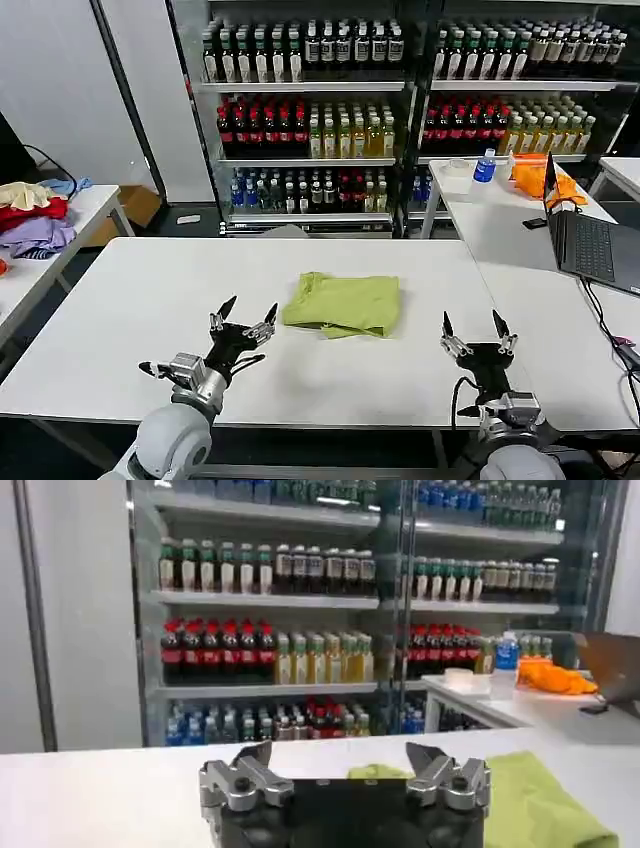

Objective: Fold and organize the clothes.

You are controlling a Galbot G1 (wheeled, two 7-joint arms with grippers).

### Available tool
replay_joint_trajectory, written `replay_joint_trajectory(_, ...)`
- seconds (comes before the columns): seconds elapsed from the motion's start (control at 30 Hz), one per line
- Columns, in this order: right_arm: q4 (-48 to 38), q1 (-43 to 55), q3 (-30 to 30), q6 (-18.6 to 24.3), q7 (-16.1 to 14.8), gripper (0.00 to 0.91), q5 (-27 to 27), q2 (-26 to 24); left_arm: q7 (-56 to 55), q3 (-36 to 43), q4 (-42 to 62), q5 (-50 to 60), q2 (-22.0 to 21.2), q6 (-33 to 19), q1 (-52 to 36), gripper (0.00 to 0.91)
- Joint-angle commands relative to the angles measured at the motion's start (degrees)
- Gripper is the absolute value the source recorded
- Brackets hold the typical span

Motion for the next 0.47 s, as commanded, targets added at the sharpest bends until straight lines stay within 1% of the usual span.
replay_joint_trajectory(0.03,-6.2,9.7,-7.36,-2.29,-0.67,0.907,1.32,-2.92,0.34,0.49,1.15,3.58,-0.63,0.36,0.34,0.907)
replay_joint_trajectory(0.17,-8.46,11.1,-9.17,-2.1,-0.6,0.907,1.11,-3.62,0.76,0.42,1.63,3.51,-0.82,0.47,-0.42,0.907)
replay_joint_trajectory(0.4,-9.07,11.6,-9.47,-2.03,-0.76,0.907,1.44,-4.15,1.38,1.98,3.09,4.02,-0.25,0.46,-2.43,0.907)
replay_joint_trajectory(0.43,-9.2,11.61,-9.31,-2.23,-1.93,0.907,2.01,-4.38,1.54,2.13,3.17,4.28,-0.15,0.43,-2.75,0.907)
replay_joint_trajectory(0.47,-9.23,11.59,-9.27,-2.12,-2.15,0.907,2.05,-4.44,1.54,2.16,3.2,4.28,-0.13,0.47,-3.06,0.907)
